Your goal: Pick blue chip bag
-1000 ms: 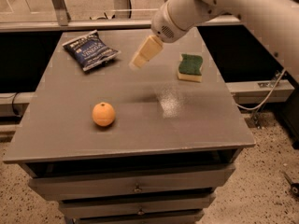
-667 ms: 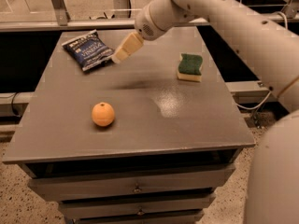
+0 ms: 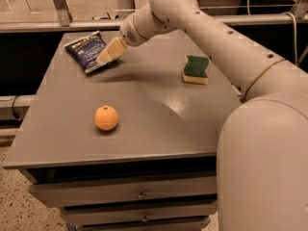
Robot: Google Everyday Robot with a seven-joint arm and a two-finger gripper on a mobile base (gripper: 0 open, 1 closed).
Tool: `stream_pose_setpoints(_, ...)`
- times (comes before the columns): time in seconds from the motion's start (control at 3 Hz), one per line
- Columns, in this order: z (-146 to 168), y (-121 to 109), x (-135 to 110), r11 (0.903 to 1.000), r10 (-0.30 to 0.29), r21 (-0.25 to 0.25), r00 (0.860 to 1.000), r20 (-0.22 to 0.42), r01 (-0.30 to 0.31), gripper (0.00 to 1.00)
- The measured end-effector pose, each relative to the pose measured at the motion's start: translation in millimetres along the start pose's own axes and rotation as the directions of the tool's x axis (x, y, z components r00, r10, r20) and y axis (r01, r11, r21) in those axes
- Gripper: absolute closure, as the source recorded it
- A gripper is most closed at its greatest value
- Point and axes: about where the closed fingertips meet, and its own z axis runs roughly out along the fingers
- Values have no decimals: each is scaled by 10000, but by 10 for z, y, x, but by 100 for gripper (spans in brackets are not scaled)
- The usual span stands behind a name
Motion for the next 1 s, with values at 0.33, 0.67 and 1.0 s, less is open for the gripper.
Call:
stream_pose_setpoints(0.33, 230, 20, 14, 9996, 164, -217, 9999, 42, -163, 0)
stream_pose_setpoints(0.67, 382, 62, 22, 9990, 201, -407, 9998, 83, -198, 11)
stream_pose_setpoints(1.0, 464, 86, 24, 9984, 252, -519, 9996, 137, -245, 34)
